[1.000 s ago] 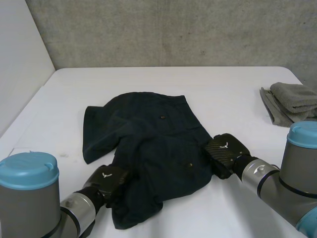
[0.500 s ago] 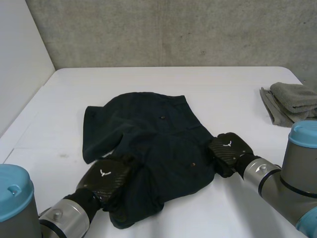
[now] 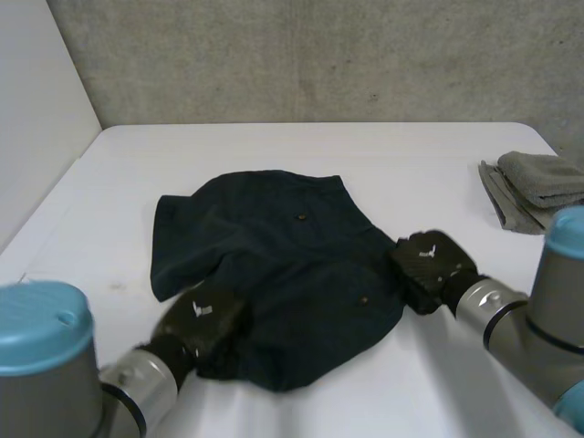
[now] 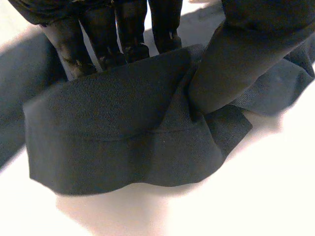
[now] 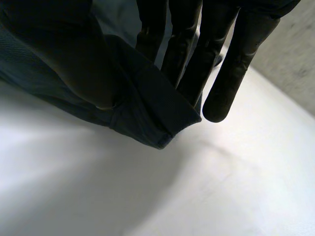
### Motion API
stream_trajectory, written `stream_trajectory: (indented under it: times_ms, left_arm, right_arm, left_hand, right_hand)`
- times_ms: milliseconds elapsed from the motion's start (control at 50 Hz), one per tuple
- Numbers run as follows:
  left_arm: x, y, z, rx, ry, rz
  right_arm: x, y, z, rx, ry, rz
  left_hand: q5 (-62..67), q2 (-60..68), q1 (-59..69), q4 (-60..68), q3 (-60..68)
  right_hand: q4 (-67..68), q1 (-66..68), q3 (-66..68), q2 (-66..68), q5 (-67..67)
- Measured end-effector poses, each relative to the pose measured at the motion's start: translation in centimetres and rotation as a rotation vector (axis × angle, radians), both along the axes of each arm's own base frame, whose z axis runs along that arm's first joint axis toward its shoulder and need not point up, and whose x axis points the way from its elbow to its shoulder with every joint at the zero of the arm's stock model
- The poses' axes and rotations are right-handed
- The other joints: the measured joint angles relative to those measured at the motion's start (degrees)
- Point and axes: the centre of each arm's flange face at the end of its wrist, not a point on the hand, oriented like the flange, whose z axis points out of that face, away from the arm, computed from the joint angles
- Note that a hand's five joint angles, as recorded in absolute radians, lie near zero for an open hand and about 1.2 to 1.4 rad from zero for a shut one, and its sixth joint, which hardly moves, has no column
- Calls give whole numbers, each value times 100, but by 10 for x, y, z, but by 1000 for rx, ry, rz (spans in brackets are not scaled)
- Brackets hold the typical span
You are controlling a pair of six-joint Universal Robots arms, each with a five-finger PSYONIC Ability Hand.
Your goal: Fold the laundry.
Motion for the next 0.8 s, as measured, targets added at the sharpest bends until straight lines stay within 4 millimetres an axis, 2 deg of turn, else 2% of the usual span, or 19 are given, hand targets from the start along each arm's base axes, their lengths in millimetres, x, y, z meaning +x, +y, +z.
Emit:
stream_trajectory:
  times_ms: [20, 40, 60, 80, 120, 140, 160, 180, 200, 240, 280, 320, 420, 500, 580, 660, 740, 800]
  left_arm:
    - [-1, -3, 13, -42, 14, 0]
    - [-1, -3, 13, -42, 14, 0]
    - [-2, -5, 24, -77, 24, -1]
    - [-3, -7, 40, -128, 40, -2]
    - [-3, -8, 54, -172, 51, -3]
    - [-3, -10, 72, -228, 67, -5]
    - [-4, -11, 83, -265, 78, -5]
    - [-3, -13, 108, -338, 96, -5]
    - [-3, -14, 113, -354, 100, -4]
    - [0, -16, 154, -472, 129, 6]
    - [3, -17, 175, -532, 144, 16]
    - [7, -19, 208, -608, 170, 36]
    - [14, -21, 262, -724, 229, 72]
    - [18, -17, 295, -802, 279, 88]
    - [20, -13, 318, -858, 315, 96]
    - [20, -15, 324, -875, 327, 99]
    - [12, -29, 313, -839, 311, 97]
    - [1, -51, 291, -768, 277, 90]
  right_arm:
    - [0, 0, 10, -20, 0, 1]
    - [0, 0, 10, -20, 0, 1]
    - [0, 0, 13, -26, 0, 2]
    - [-1, 1, 34, -66, 2, 7]
    - [-1, 3, 45, -84, 4, 10]
    - [-1, 3, 64, -124, 0, 13]
    - [-1, 3, 73, -144, -3, 13]
    - [-1, 3, 96, -195, -12, 15]
    - [-1, 3, 101, -206, -15, 15]
    - [-2, 5, 142, -305, -40, 12]
    - [-3, 6, 163, -358, -56, 8]
    - [-4, 7, 199, -439, -84, -7]
    - [-8, 11, 252, -545, -128, -42]
    - [-11, 16, 281, -590, -148, -59]
    - [-13, 19, 299, -621, -161, -69]
    - [-14, 19, 307, -632, -171, -79]
    - [-11, 8, 302, -608, -166, -92]
    - [-4, -10, 285, -555, -147, -101]
  left_hand:
    - [0, 14, 0, 4, 26]
    - [0, 14, 0, 4, 26]
    - [0, 14, 0, 4, 26]
    - [0, 22, 0, 4, 31]
    - [0, 23, 0, 4, 31]
    - [0, 28, 4, 4, 41]
    - [0, 28, 4, 4, 41]
    - [0, 32, 16, 4, 58]
    - [0, 32, 16, 4, 58]
    - [0, 39, 59, 4, 69]
    - [35, 39, 60, 4, 69]
    - [53, 39, 60, 4, 70]
    - [53, 39, 60, 4, 70]
    - [53, 39, 60, 4, 70]
    - [53, 39, 60, 4, 76]
    - [53, 40, 60, 26, 76]
    - [53, 41, 60, 60, 103]
    - [87, 49, 79, 78, 116]
  right_hand:
    - [0, 0, 0, 0, 0]
    - [0, 0, 0, 0, 0]
    - [0, 0, 0, 0, 0]
    - [1, 47, 0, 0, 0]
    - [1, 47, 0, 0, 0]
    - [3, 47, 0, 14, 0]
    - [4, 47, 0, 23, 0]
    - [4, 47, 0, 26, 0]
    - [4, 47, 0, 26, 0]
    - [4, 47, 45, 44, 1]
    - [4, 64, 119, 44, 52]
    - [5, 82, 130, 44, 65]
    - [5, 82, 130, 44, 80]
    - [5, 82, 130, 44, 80]
    - [5, 82, 130, 44, 80]
    - [5, 82, 130, 44, 80]
    - [5, 146, 130, 44, 97]
    - [5, 167, 130, 44, 105]
